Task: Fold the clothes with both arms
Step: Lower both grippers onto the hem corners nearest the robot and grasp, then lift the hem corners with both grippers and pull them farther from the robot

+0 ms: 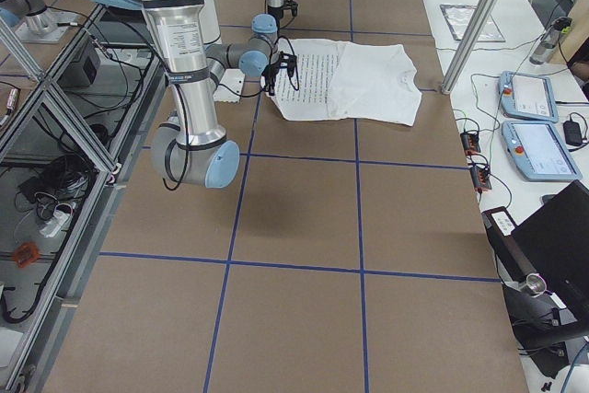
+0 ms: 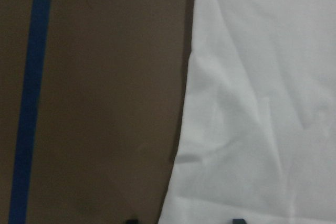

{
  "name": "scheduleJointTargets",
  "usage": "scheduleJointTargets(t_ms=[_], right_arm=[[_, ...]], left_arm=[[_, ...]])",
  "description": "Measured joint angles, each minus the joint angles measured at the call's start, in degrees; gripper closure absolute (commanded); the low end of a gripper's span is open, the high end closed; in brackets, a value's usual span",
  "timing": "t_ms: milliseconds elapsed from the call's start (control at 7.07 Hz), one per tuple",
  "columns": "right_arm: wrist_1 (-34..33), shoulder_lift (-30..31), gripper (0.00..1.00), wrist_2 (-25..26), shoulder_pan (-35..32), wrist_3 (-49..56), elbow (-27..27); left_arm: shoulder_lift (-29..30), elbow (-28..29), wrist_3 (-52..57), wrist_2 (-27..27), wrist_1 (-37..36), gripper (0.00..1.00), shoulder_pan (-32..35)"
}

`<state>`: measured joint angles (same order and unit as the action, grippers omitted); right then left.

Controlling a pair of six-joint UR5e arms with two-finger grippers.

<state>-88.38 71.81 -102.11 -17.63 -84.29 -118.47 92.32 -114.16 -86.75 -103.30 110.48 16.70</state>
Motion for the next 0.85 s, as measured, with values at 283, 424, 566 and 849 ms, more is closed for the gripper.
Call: scheduleJointTargets(t_ms=[283, 424, 566, 849], right_arm=[[0.0, 0.1, 1.0, -0.2, -0.2, 0.1, 0.0], [0.0, 0.1, 1.0, -0.2, -0.3, 0.1, 0.0], [0.0, 0.1, 1.0, -0.3, -0.4, 0.1, 0.0], [0.0, 0.1, 1.0, -0.4, -0.6, 0.1, 0.0]], left_arm=[[0.0, 0.0, 0.0, 0.0, 0.0, 0.53, -0.1], [0.1, -0.1, 0.0, -0.1, 0.0, 0.65, -0.1], [0.1, -0.2, -0.1, -0.1, 0.0, 0.81, -0.1], [0.2, -0.6, -0.2, -0.3, 0.0, 0.89, -0.2]])
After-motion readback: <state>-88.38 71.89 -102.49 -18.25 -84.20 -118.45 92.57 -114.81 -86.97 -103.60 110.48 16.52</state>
